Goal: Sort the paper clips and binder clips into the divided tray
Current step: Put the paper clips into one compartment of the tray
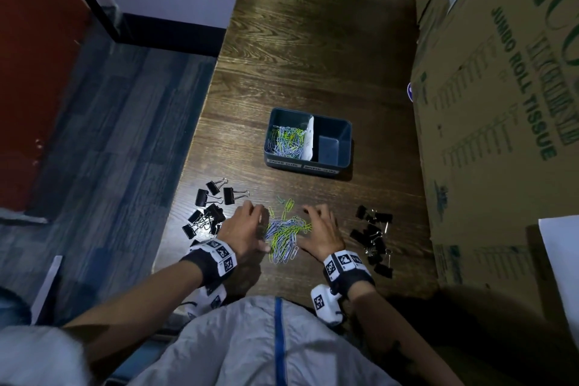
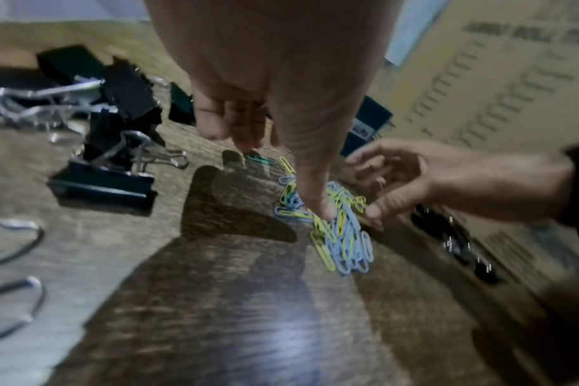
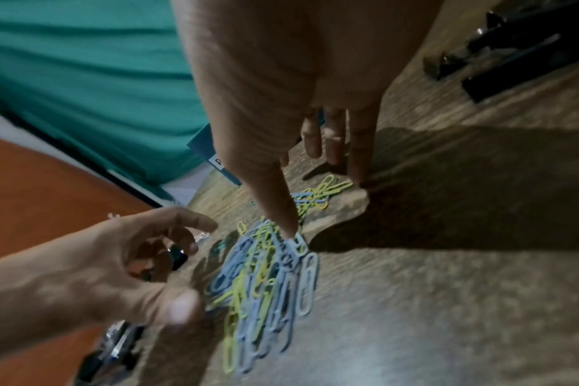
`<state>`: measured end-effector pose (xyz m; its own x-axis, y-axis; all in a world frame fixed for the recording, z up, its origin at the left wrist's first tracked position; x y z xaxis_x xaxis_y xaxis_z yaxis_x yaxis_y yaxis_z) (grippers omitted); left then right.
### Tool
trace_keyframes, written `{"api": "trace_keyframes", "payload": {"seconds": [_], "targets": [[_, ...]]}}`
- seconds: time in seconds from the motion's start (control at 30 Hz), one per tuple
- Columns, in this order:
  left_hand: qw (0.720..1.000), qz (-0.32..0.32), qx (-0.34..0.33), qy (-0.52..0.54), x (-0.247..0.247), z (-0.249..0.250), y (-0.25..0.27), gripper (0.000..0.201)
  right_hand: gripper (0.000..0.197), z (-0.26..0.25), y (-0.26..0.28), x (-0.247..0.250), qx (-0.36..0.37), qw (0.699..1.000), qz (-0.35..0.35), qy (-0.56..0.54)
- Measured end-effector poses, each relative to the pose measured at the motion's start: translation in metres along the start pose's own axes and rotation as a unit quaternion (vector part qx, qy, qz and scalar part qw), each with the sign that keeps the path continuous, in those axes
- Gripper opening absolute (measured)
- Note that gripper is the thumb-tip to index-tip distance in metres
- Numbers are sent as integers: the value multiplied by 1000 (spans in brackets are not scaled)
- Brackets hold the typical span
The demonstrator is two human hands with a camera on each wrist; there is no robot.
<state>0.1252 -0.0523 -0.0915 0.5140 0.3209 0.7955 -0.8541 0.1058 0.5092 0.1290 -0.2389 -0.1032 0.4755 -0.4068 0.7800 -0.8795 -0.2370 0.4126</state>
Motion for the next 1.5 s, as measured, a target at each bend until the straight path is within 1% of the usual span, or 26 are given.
{"api": "trace_keyframes", "payload": {"seconds": [0.03, 0.07, 0.1, 0.13, 0.23, 0.33, 0.4, 0.43, 0.5, 0.57, 0.63, 0.7, 0.77, 0.83, 0.9, 0.97, 1.03, 1.1, 1.17, 1.27, 1.33, 1.5], "targets": [[999, -9, 1, -35, -3, 1, 1, 104, 94, -1, -2, -2, 13, 999, -27, 22], [998, -23, 6, -59, -8, 1, 1, 119, 108, -6, -4, -3, 24, 998, -53, 37], [997, -36, 15, -71, -12, 2, -1, 128, 117, -10, -6, -4, 33, 996, -72, 49], [996, -47, 20, -78, -16, 4, -4, 134, 121, -15, -8, -7, 41, 993, -89, 62], [994, -66, 22, -87, -22, 19, -14, 139, 118, -32, -14, -15, 71, 983, -129, 107], [991, -73, -2, -113, -24, 33, -19, 137, 113, -38, -10, -29, 108, 973, -158, 127], [988, -66, -31, -134, -25, 39, -17, 133, 106, -39, -2, -38, 143, 966, -169, 132], [987, -62, -49, -140, -27, 42, -15, 130, 100, -39, 2, -39, 159, 966, -163, 122], [985, -57, -90, -139, -30, 46, -9, 118, 87, -39, 8, -34, 178, 972, -124, 91], [984, -42, -117, -131, -27, 47, -3, 98, 79, -32, 13, -24, 162, 982, -72, 65], [989, -11, -100, -112, -18, 39, 1, 85, 79, -18, 17, -14, 115, 991, -24, 57], [995, 20, -51, -86, -10, 25, 3, 85, 84, -2, 21, -8, 56, 997, 26, 48], [993, 42, -11, -108, -8, 13, 5, 91, 87, 7, 23, -6, 10, 997, 50, 52], [989, 36, -11, -140, -15, 13, 6, 100, 86, 2, 21, -11, 2, 997, 40, 71], [989, 8, -42, -144, -26, 23, 8, 104, 92, -12, 16, -22, 28, 996, 7, 84], [986, -16, -74, -149, -35, 38, 10, 104, 101, -26, 13, -33, 57, 993, -33, 95], [984, -30, -86, -150, -40, 45, 11, 97, 101, -33, 14, -40, 80, 990, -60, 100], [985, -31, -96, -141, -41, 47, 10, 82, 90, -35, 15, -40, 92, 989, -58, 97], [986, -23, -109, -125, -38, 48, 9, 65, 73, -34, 15, -35, 92, 992, -40, 83], [991, -10, -104, -82, -27, 47, 7, 46, 57, -28, 14, -23, 75, 996, -9, 45], [993, -5, -99, -72, -21, 44, 5, 35, 45, -24, 13, -17, 67, 997, 2, 32], [995, 2, -97, -33, -13, 36, 6, 26, 28, -25, 13, -5, 65, 997, -6, 33]]}}
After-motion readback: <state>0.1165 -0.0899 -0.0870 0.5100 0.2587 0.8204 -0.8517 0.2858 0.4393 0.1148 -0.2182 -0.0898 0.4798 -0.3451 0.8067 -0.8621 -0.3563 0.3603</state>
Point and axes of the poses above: each hand's wrist, its own y-axis away from the middle knuckle, its own x-axis out of the back of the hand, z = x × y, the point moved 10 cm from there along -y, towards the middle knuckle, and after that the axes turned 9 degrees about x, right-handed, at the moved point
